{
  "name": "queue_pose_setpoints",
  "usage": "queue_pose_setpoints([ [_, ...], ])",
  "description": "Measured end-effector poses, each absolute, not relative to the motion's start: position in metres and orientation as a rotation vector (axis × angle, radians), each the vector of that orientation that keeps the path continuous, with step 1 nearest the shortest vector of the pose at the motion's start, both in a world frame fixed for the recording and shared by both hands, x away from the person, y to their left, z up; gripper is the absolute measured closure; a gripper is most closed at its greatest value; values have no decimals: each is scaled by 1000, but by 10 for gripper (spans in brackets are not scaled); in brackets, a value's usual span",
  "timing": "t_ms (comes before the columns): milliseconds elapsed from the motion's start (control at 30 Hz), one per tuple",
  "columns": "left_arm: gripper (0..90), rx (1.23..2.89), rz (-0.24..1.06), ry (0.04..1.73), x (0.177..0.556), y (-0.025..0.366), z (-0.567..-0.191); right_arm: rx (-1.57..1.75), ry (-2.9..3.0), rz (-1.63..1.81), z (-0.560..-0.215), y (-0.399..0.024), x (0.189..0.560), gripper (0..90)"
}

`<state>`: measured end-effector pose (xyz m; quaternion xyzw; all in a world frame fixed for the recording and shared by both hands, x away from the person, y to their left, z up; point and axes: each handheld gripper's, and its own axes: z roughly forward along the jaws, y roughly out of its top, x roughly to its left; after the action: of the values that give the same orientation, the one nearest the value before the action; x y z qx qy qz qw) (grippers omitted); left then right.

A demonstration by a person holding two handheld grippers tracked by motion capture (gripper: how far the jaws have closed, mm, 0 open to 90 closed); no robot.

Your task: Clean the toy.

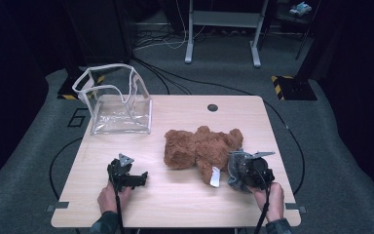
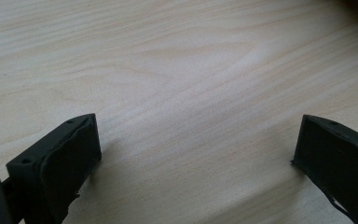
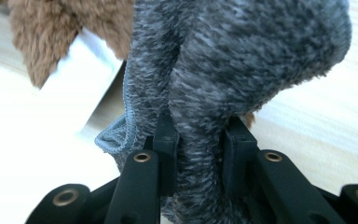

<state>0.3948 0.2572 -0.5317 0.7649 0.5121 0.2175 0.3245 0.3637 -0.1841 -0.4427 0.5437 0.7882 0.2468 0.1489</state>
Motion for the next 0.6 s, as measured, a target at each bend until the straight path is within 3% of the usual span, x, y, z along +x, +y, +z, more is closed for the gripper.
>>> queue_pose_setpoints([
  [300,1,2007,570,1343,395,257,-532,1482,2186,854,-414,-171,375,715],
  [600,1,2007,570,1343,395,257,-532,1553,2209,832,-443,-161,392,715],
])
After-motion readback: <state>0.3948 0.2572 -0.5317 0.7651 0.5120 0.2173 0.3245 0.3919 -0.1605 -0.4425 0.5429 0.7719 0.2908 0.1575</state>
